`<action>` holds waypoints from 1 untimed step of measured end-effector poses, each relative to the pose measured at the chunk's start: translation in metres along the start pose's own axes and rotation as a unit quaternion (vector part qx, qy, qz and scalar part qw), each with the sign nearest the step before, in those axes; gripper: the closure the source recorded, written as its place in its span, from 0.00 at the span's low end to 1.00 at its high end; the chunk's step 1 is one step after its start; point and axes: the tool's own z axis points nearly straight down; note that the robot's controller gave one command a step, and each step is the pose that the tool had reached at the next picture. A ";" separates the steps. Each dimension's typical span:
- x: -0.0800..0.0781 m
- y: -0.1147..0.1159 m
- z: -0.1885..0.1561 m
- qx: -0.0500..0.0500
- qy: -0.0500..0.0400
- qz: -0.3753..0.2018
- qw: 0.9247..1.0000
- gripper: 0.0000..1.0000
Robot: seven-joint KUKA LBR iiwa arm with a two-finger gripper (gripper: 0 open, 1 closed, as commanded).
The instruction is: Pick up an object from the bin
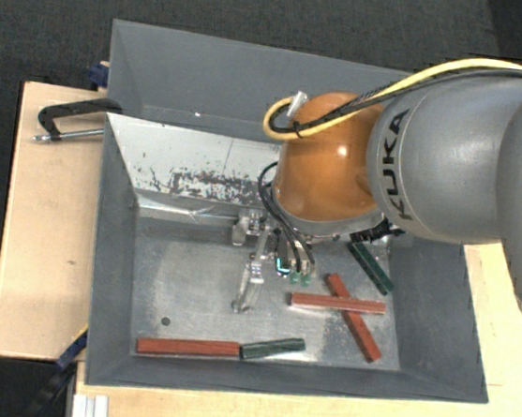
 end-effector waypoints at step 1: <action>-0.002 0.000 -0.004 -0.001 -0.004 0.001 1.000 0.00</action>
Offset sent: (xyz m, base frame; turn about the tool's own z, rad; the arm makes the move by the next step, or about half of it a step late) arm -0.0204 -0.0644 -0.0313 -0.2738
